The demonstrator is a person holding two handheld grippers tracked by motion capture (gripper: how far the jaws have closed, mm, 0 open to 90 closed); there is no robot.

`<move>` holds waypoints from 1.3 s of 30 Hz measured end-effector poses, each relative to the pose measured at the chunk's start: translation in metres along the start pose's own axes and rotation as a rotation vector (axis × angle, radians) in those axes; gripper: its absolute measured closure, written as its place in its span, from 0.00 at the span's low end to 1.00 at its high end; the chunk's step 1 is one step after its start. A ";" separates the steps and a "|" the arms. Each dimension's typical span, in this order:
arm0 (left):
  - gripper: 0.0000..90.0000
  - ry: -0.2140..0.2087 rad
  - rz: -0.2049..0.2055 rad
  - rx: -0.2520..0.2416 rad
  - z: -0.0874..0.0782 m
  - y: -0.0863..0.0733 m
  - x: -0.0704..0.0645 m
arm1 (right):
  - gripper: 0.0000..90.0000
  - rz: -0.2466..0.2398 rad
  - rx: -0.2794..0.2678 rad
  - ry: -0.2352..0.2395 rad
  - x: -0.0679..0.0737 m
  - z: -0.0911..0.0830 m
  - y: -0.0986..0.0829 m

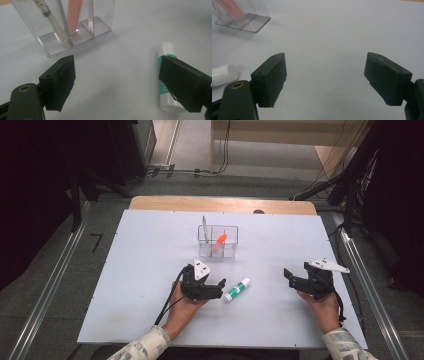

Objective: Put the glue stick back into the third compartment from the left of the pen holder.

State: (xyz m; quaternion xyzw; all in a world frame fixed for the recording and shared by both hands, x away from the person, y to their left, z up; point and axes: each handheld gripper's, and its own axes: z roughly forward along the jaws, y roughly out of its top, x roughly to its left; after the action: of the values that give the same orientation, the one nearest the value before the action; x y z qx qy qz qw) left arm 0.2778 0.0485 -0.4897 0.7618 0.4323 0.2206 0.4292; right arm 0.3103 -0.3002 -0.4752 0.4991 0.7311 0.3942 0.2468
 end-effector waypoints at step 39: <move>0.29 -0.104 0.093 0.113 0.059 0.008 -0.053 | 0.19 -0.005 0.001 -0.004 0.000 0.000 -0.001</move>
State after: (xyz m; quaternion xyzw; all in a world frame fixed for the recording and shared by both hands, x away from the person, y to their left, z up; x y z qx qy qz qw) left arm 0.2952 -0.0256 -0.5128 0.8144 0.3855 0.1755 0.3966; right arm 0.3097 -0.3002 -0.4756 0.4982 0.7320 0.3922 0.2492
